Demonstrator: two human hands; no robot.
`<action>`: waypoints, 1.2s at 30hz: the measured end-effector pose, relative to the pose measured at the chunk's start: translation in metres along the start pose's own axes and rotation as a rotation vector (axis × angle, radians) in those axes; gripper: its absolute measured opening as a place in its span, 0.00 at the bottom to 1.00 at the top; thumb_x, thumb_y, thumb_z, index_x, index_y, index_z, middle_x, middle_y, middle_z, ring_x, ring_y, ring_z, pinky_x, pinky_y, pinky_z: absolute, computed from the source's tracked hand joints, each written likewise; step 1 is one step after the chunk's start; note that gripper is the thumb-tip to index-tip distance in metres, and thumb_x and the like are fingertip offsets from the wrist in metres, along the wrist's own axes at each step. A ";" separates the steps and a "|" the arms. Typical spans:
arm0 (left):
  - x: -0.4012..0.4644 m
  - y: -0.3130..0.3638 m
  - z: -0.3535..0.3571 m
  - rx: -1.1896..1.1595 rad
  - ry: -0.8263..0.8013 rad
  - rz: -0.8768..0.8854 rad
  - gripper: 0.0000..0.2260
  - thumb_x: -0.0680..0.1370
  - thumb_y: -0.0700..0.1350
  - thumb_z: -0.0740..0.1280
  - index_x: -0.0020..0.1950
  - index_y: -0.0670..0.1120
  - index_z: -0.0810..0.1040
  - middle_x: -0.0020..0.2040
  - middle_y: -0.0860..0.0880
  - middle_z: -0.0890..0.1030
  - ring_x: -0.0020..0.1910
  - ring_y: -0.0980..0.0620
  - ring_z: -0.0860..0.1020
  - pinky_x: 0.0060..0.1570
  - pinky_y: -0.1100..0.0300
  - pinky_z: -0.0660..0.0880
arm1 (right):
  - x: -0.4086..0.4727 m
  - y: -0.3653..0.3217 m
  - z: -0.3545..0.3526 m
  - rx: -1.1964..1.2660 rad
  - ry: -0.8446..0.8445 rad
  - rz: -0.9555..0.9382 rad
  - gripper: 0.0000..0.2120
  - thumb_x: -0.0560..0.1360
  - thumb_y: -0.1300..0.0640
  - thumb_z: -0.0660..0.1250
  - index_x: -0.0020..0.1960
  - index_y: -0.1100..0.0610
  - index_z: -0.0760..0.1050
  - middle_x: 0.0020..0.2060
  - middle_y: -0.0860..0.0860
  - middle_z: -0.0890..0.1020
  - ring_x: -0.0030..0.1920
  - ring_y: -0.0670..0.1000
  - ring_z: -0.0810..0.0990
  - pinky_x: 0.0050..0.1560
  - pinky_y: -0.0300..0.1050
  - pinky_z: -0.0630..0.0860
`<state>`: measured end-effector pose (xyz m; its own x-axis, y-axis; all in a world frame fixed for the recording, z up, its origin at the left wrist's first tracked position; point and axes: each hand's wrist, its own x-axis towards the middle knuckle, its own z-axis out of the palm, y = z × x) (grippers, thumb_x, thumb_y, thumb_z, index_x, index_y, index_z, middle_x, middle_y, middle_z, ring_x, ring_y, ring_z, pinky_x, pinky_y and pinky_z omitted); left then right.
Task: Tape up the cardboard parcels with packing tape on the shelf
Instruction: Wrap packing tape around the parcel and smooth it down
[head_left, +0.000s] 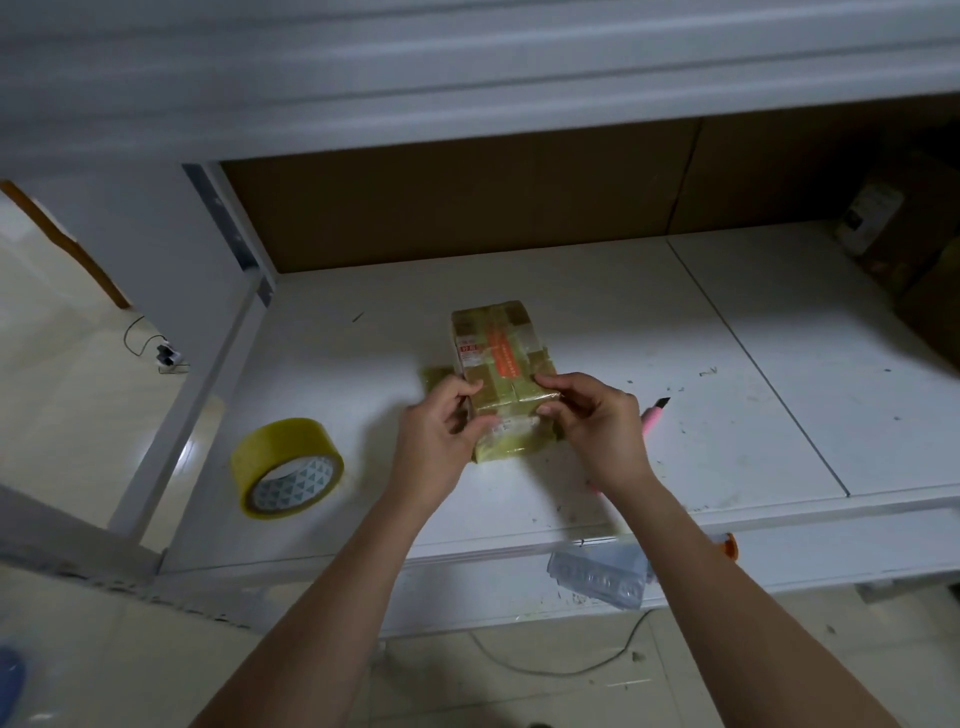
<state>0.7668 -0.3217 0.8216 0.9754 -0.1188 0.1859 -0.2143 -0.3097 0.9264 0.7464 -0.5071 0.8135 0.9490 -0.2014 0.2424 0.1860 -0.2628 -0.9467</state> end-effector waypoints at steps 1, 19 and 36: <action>0.000 -0.002 0.002 0.010 0.010 0.009 0.13 0.71 0.36 0.76 0.53 0.41 0.79 0.50 0.48 0.84 0.49 0.55 0.84 0.49 0.60 0.81 | 0.000 0.001 0.001 -0.010 0.006 -0.006 0.17 0.71 0.73 0.71 0.56 0.58 0.81 0.50 0.49 0.84 0.44 0.38 0.83 0.52 0.32 0.77; 0.000 -0.004 -0.001 0.036 -0.016 0.005 0.17 0.69 0.38 0.77 0.55 0.40 0.78 0.47 0.45 0.85 0.46 0.57 0.84 0.49 0.57 0.82 | 0.004 -0.005 -0.005 0.011 -0.046 0.017 0.16 0.67 0.68 0.76 0.53 0.57 0.82 0.47 0.46 0.85 0.47 0.40 0.84 0.53 0.32 0.77; 0.028 0.019 -0.036 0.367 0.135 0.106 0.28 0.74 0.57 0.72 0.72 0.54 0.71 0.61 0.51 0.73 0.57 0.55 0.75 0.56 0.57 0.75 | 0.023 -0.016 -0.024 -0.205 -0.289 -0.052 0.08 0.75 0.66 0.70 0.49 0.54 0.80 0.48 0.44 0.83 0.50 0.46 0.82 0.55 0.46 0.79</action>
<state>0.7924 -0.2970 0.8560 0.9396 -0.0511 0.3384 -0.2951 -0.6215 0.7257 0.7592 -0.5297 0.8394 0.9778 0.0850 0.1913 0.2089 -0.4552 -0.8656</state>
